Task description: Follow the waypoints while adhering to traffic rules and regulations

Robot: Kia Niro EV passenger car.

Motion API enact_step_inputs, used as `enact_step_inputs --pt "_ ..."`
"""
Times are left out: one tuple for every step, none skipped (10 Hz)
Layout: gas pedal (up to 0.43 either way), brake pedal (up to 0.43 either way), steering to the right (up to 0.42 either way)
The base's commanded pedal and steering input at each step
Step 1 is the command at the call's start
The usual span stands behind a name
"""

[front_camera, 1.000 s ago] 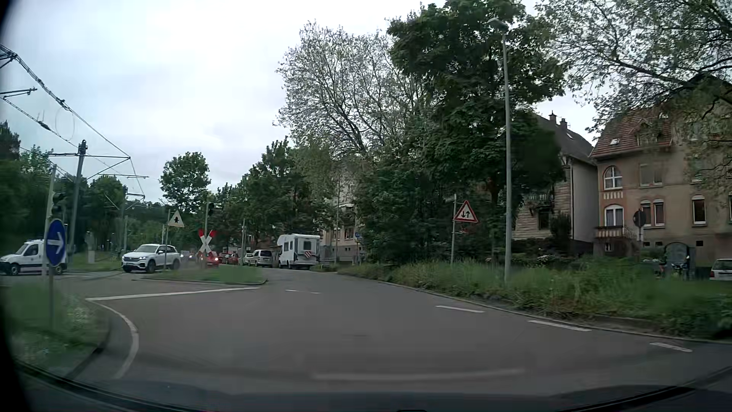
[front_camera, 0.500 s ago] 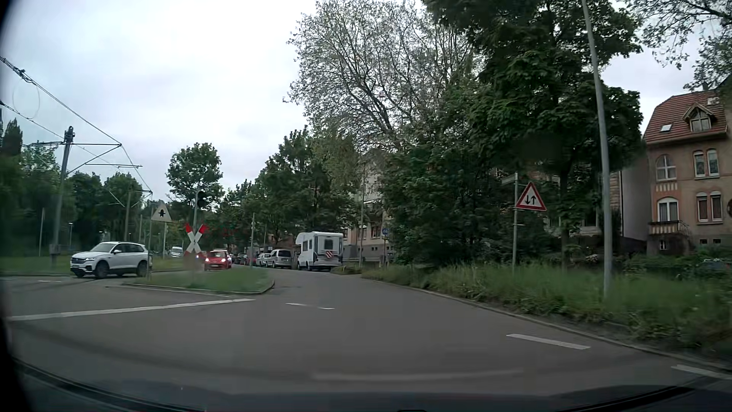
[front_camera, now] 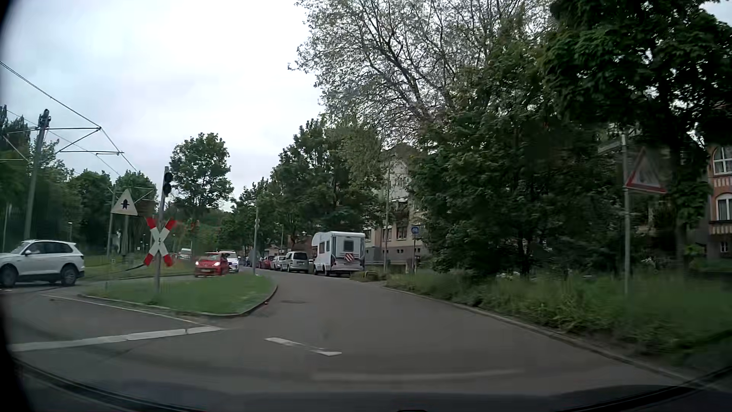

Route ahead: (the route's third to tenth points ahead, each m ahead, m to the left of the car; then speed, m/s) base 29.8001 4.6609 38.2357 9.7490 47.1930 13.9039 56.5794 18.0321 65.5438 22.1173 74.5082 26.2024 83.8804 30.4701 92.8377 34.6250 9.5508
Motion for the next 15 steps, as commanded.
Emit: enact_step_inputs --pt "0.228 0.000 -0.052" --pt "0.220 0.000 -0.051" --pt "0.209 0.000 -0.051" --pt "0.197 0.000 -0.051" --pt "0.197 0.000 -0.051" --pt "0.197 0.000 -0.052" --pt "0.197 0.000 -0.052" --pt "0.197 0.000 -0.052" --pt "0.197 0.000 -0.052" --pt "0.197 0.000 -0.053" --pt "0.197 0.000 -0.054" --pt "0.197 0.000 -0.054" --pt "0.197 0.000 -0.057" --pt "0.197 0.000 -0.059" --pt "0.197 0.000 -0.058"
